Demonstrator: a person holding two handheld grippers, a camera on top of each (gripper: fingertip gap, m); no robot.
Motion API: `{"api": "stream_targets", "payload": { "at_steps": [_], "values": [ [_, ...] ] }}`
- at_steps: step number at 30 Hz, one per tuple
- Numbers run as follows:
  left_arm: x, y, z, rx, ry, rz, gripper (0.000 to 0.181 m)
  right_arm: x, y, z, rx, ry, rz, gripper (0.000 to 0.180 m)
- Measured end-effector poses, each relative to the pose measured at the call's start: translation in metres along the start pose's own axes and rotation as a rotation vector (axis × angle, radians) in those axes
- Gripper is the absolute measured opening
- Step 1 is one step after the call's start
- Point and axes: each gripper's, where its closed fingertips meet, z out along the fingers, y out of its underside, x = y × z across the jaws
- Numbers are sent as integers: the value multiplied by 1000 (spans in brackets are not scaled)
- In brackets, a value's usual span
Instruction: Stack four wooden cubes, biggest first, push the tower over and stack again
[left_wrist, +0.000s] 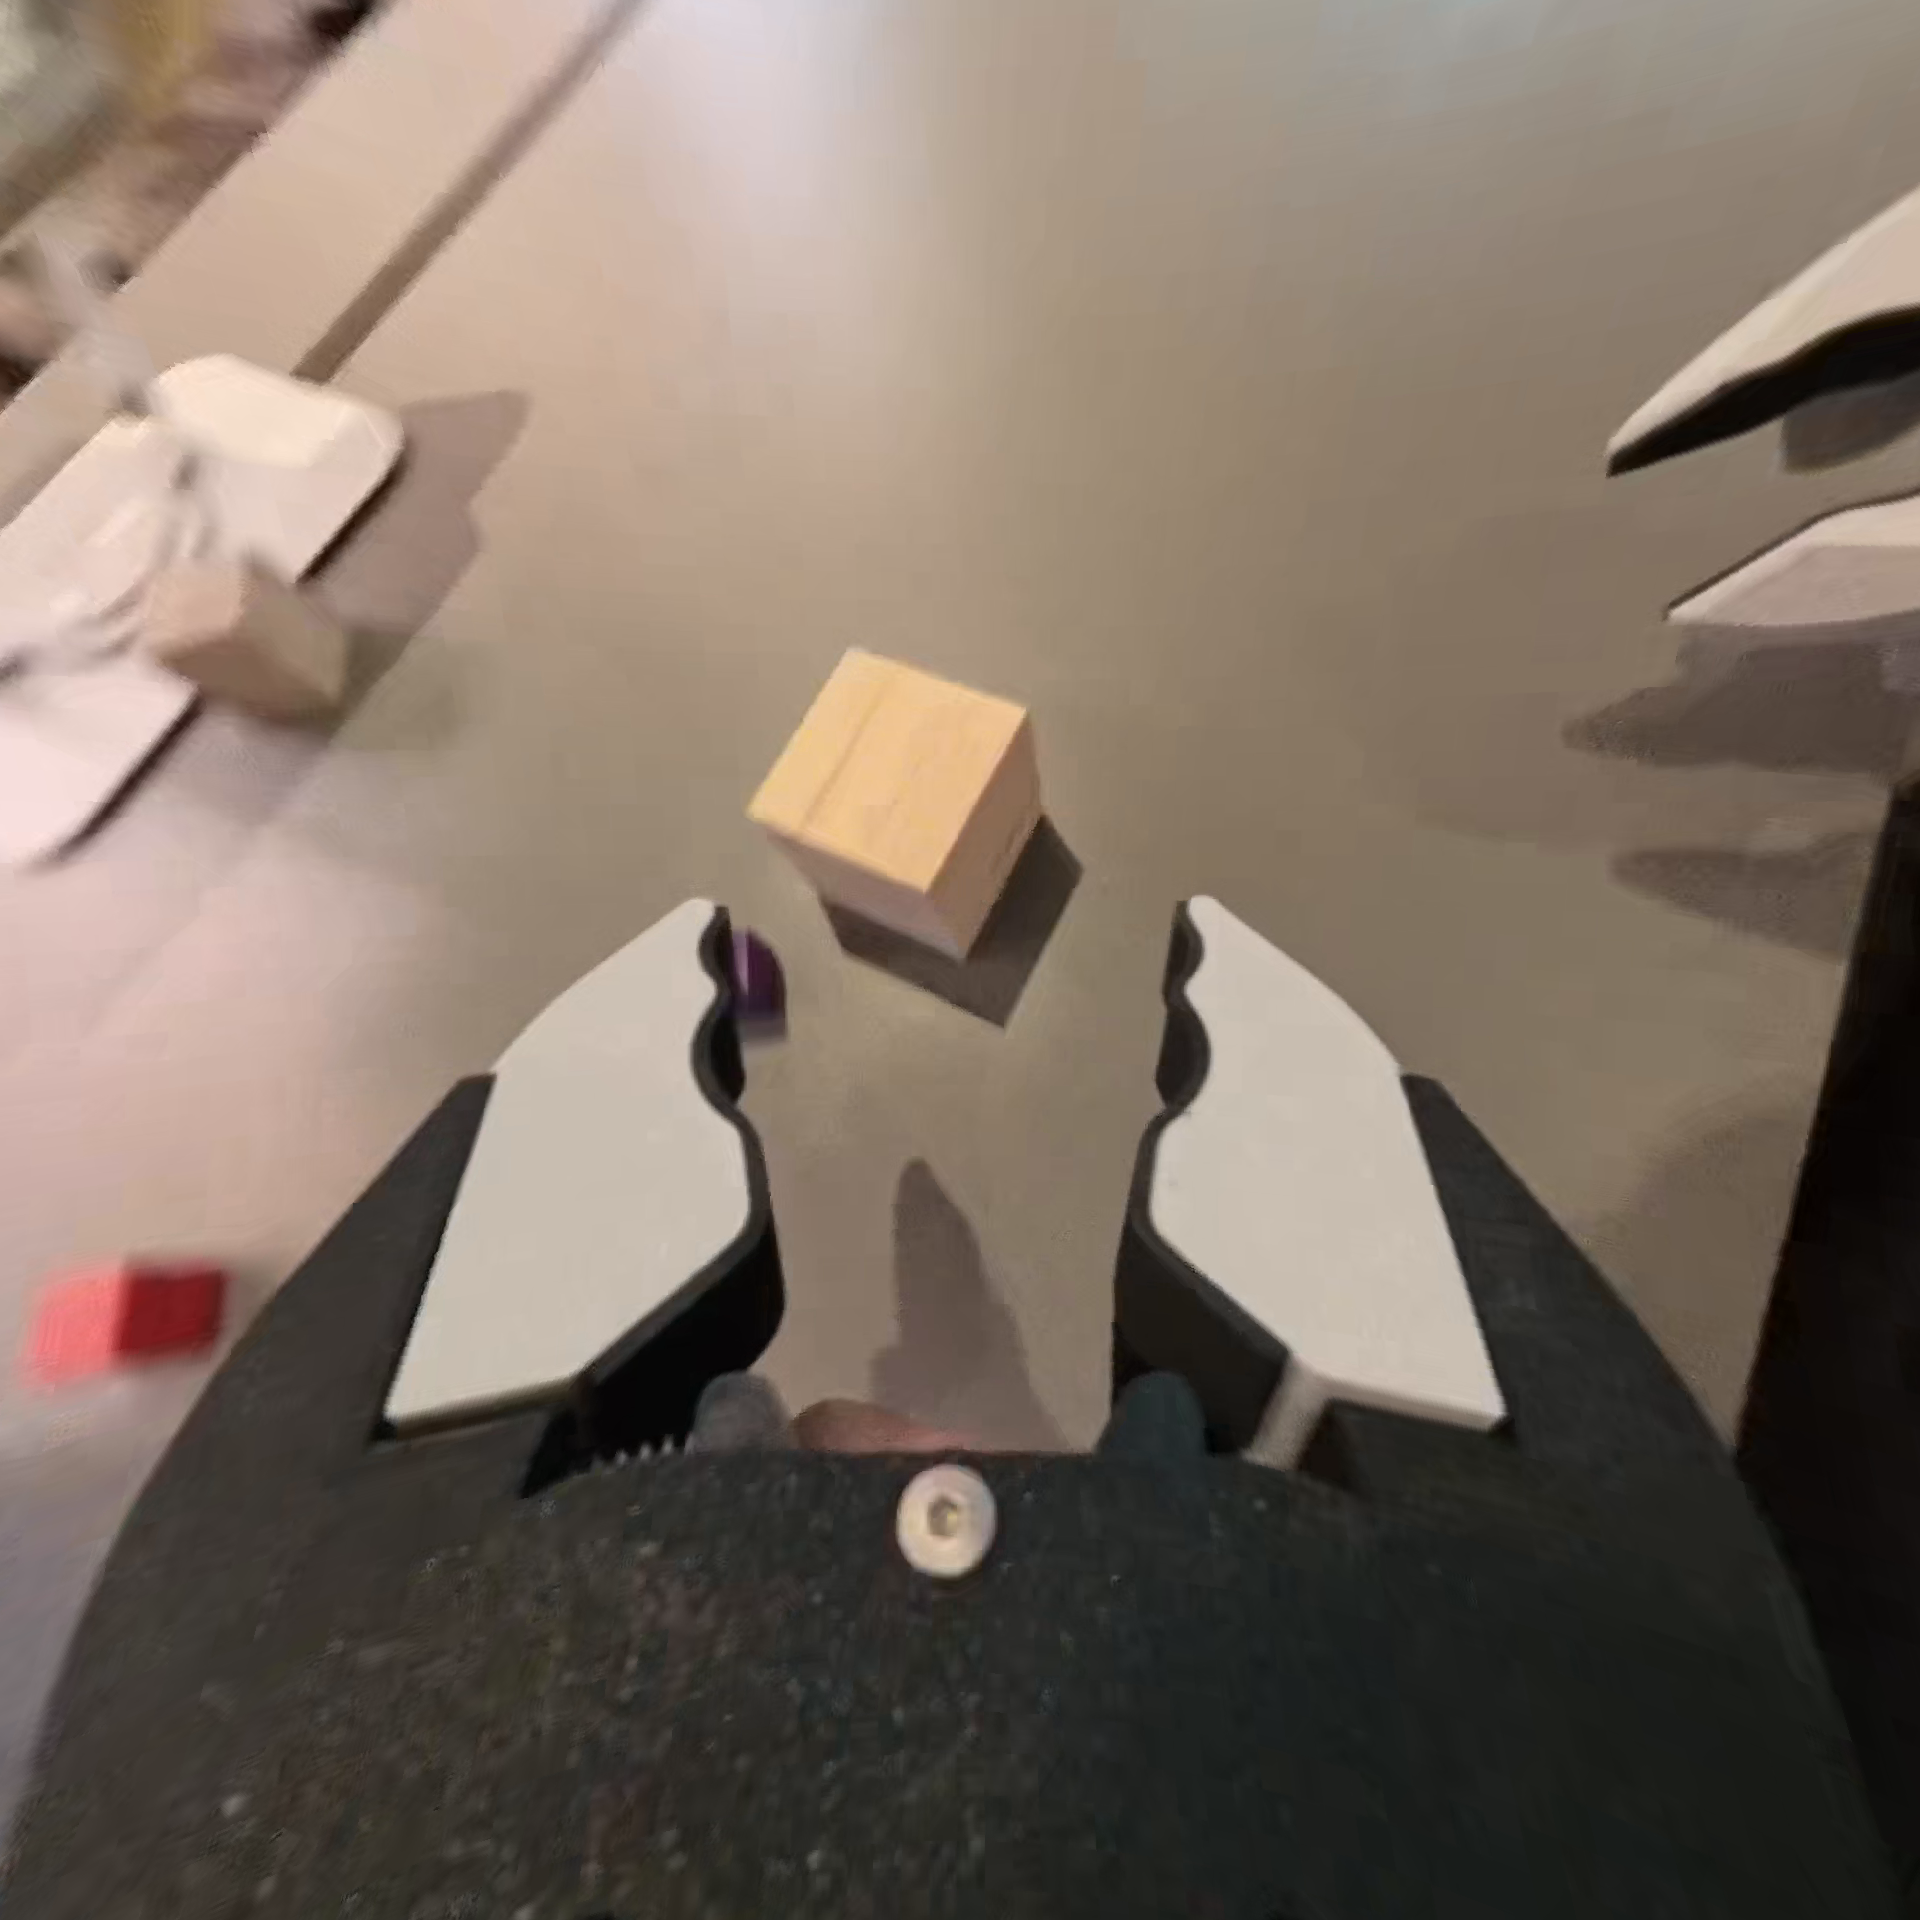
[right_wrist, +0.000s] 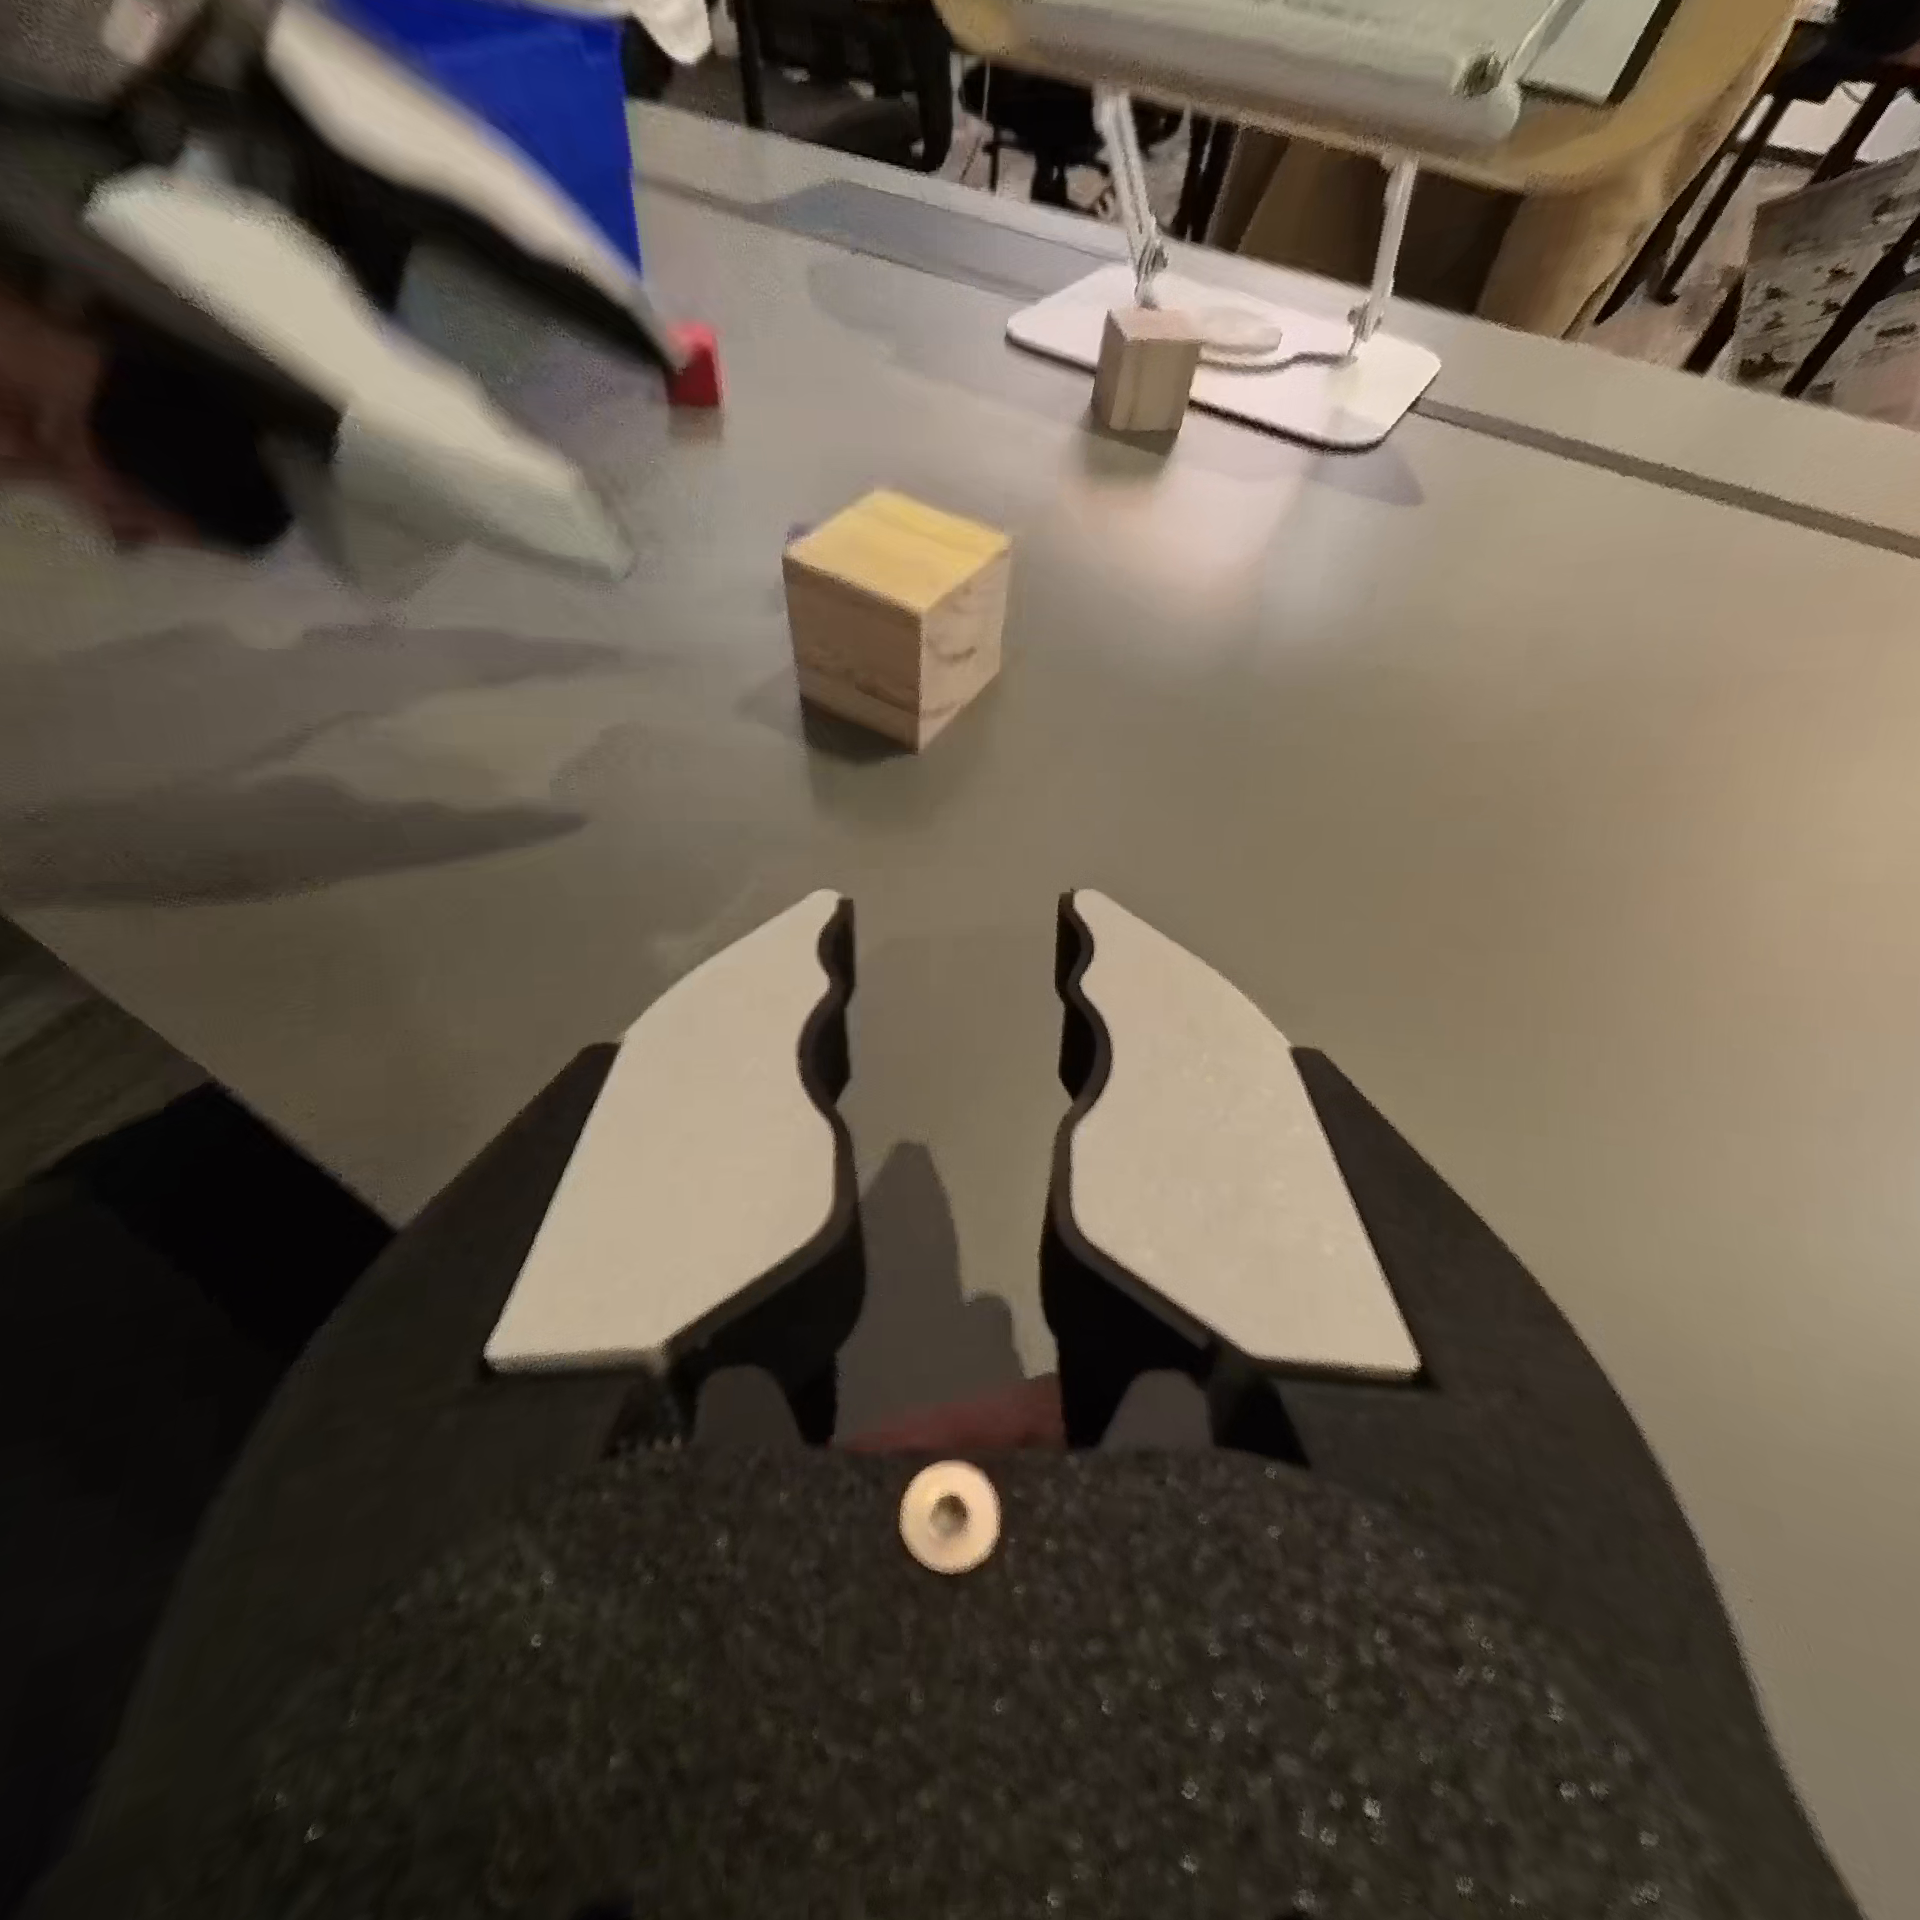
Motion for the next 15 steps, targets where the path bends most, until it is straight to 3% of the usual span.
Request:
{"api": "stream_targets", "payload": {
  "at_steps": [4,8,12,15],
  "values": [
    [16,37,-25,112,-188,-235,76,17,-58,35,53,-73,21,49],
    [22,55,-50,168,-343,-347,70,46,-116,125,29,-27,-100,55],
    [21,55,-71,227,-428,-424,66,62,-126,235,-131,-62,-64,61],
    [29,59,-70,208,-426,-420,64,70,-118,294,-234,-52,-62,62]
  ]
}}
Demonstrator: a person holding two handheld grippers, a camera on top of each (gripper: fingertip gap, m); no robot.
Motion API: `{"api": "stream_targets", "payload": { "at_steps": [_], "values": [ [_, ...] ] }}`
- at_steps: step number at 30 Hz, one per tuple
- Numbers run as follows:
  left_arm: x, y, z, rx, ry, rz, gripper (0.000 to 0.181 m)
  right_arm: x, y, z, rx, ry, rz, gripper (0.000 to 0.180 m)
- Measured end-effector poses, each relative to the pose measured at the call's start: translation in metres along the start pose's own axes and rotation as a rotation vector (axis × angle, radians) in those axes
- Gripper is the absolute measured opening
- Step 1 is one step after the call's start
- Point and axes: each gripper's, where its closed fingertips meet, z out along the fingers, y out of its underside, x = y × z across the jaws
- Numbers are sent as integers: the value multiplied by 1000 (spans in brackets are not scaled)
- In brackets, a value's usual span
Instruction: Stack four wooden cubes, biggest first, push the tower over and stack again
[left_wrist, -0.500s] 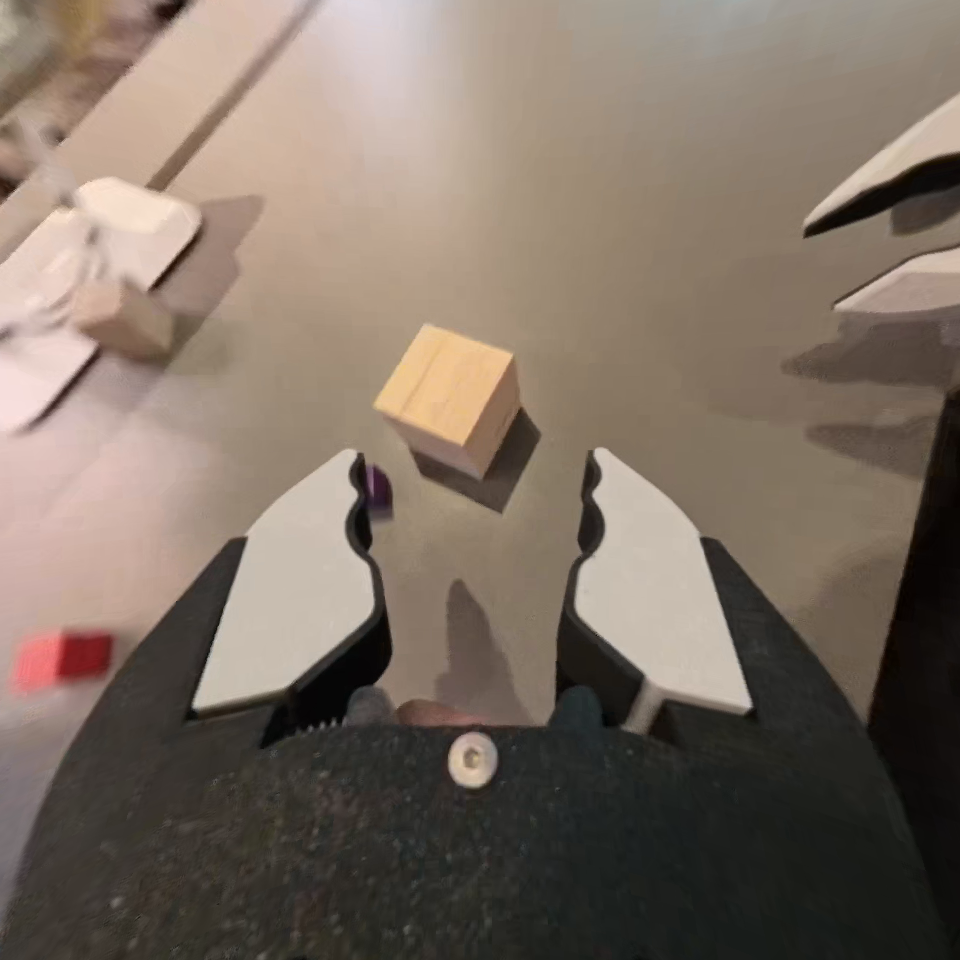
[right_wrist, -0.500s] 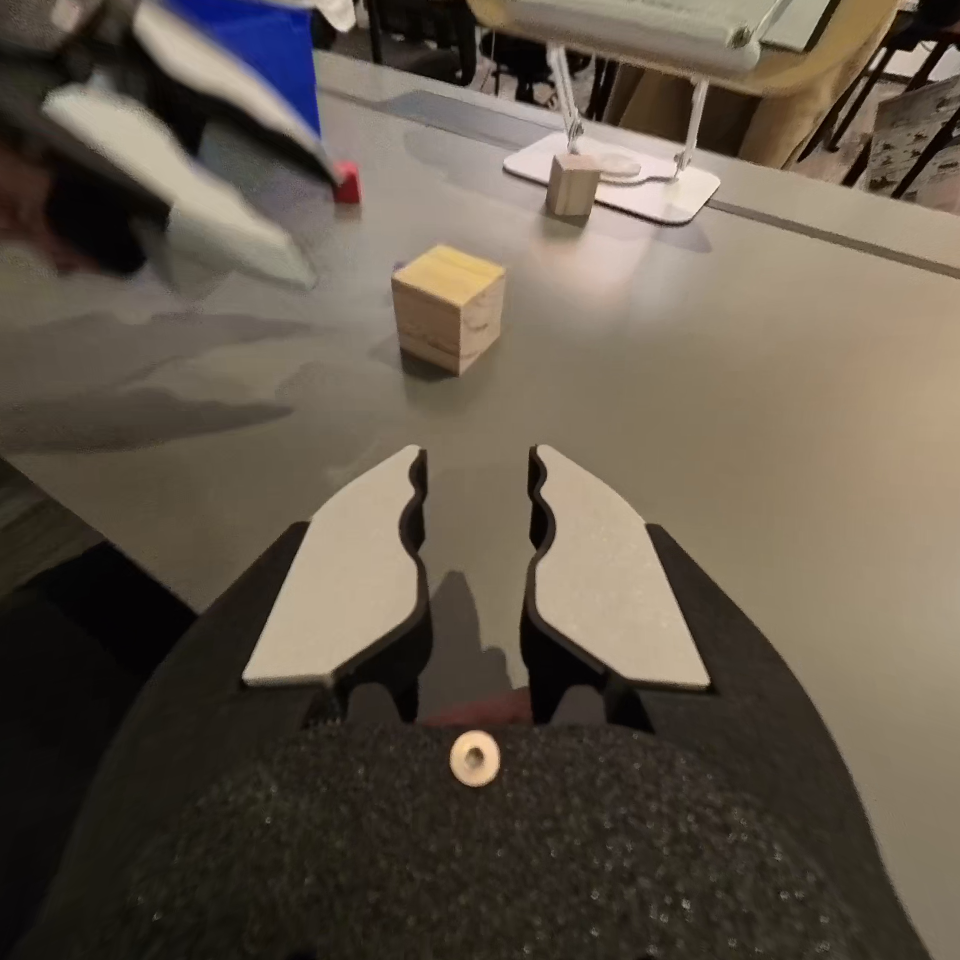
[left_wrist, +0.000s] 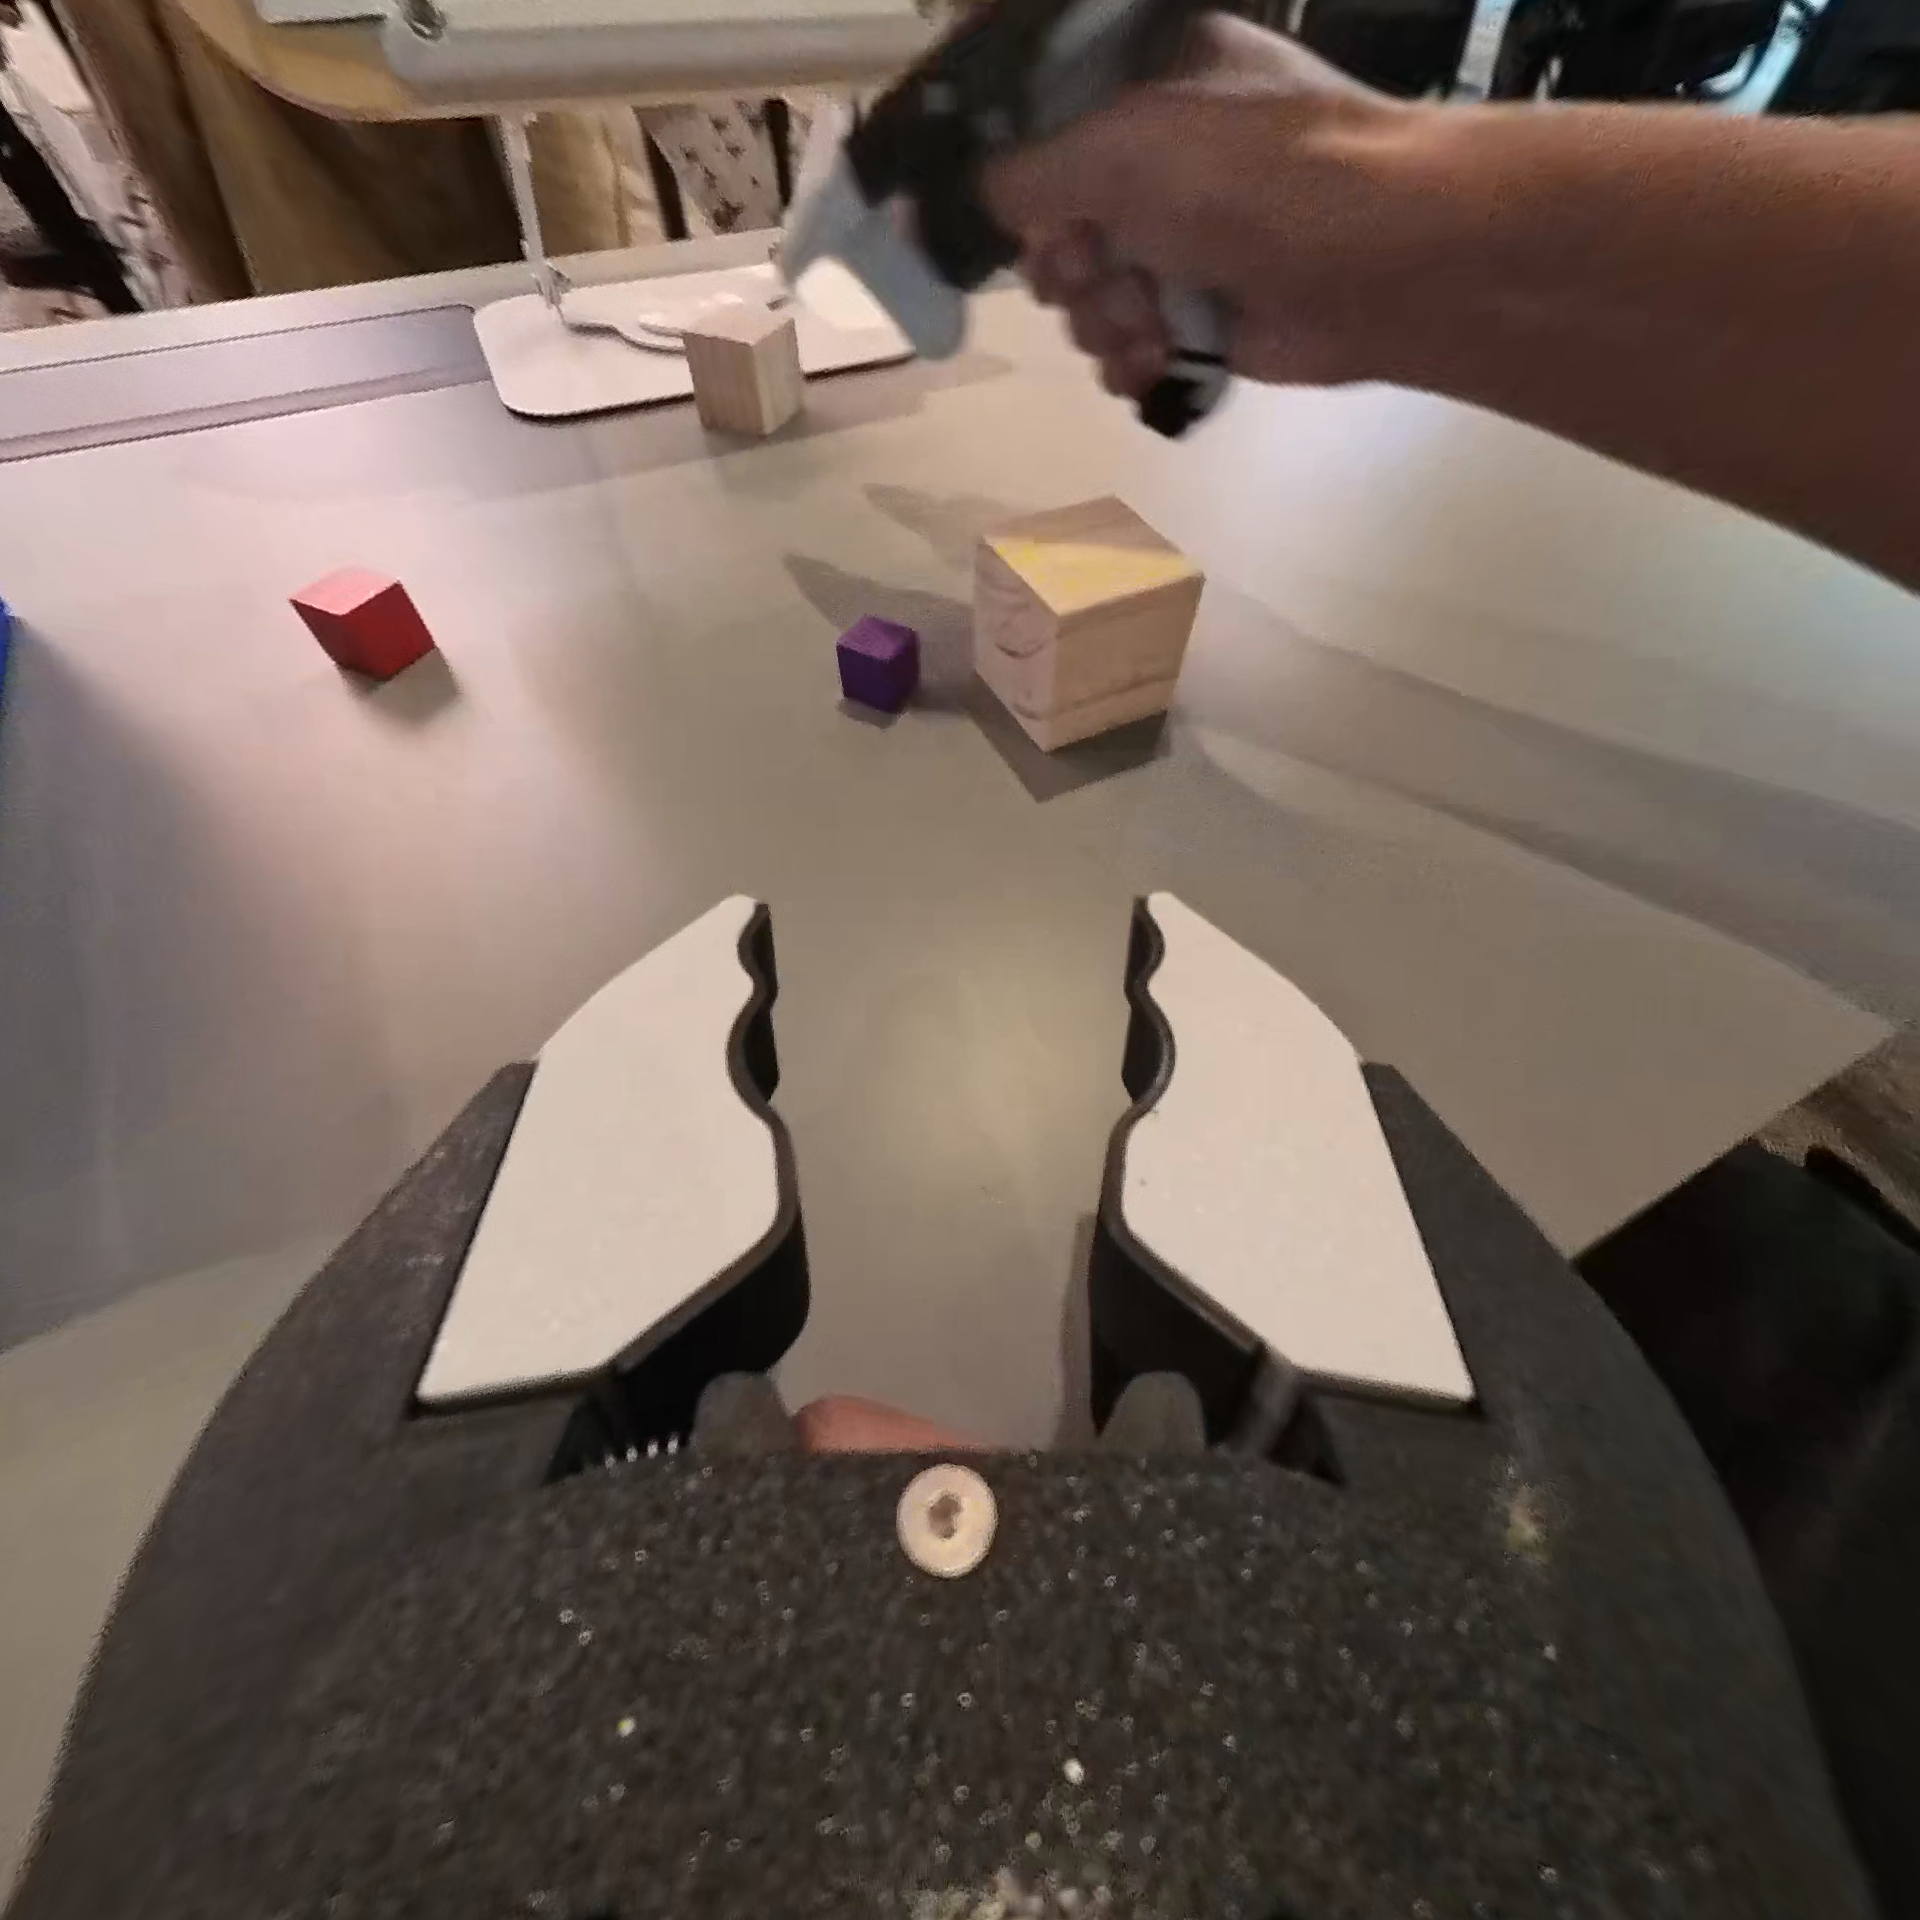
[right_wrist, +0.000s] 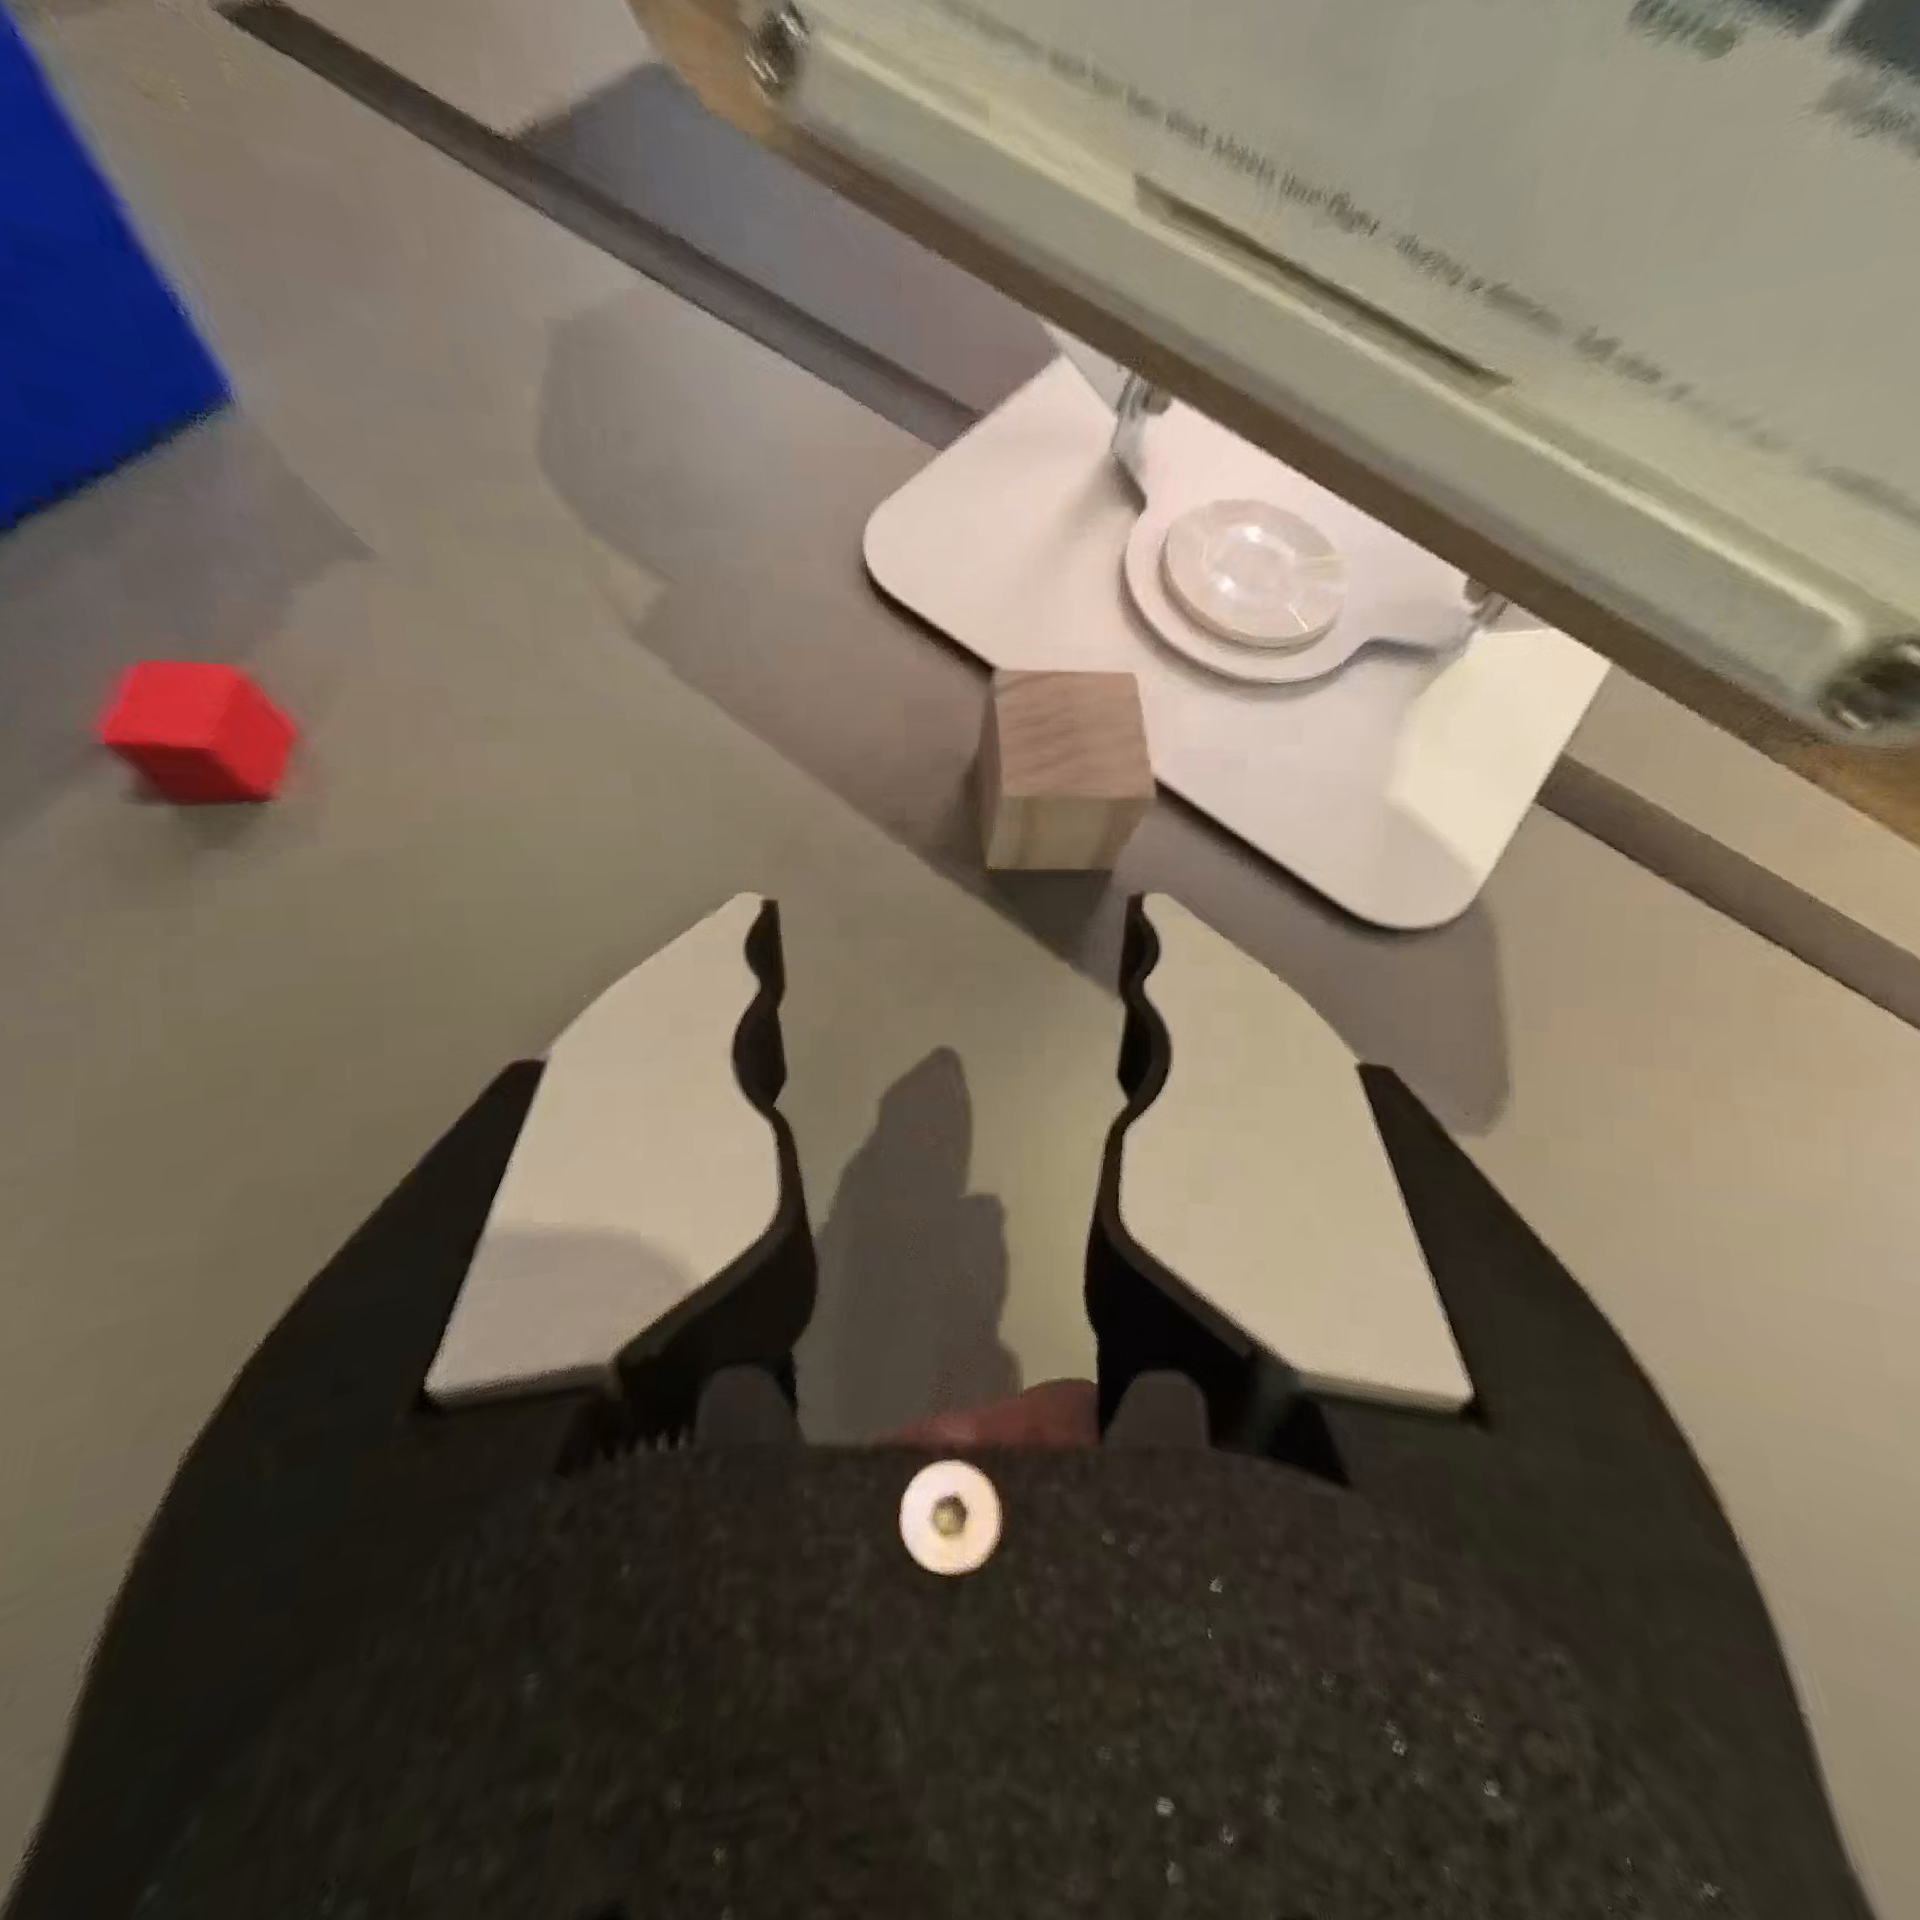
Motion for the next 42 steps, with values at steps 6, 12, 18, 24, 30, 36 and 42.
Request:
{"api": "stream_targets", "payload": {
  "at_steps": [6,12,18,24,30,36,42],
  "values": [
    [9,12,-10,-26,63,15,65,33,-5,68,-102,101,-25,63],
    [5,10,-17,20,27,92,57,34,6,101,-183,90,-64,52],
    [7,10,-19,13,24,107,57,6,-14,56,-64,-41,-196,46],
    [12,18,-18,-44,57,73,58,-65,-31,-69,114,-412,-493,46],
    [21,17,-18,-67,104,38,59,-106,27,-132,-23,-586,-611,46],
    [28,15,-19,-70,130,34,58,-112,72,-125,-119,-582,-642,46],
    [31,16,-19,-69,119,83,58,-111,82,-122,-147,-599,-629,46]
  ]
}}
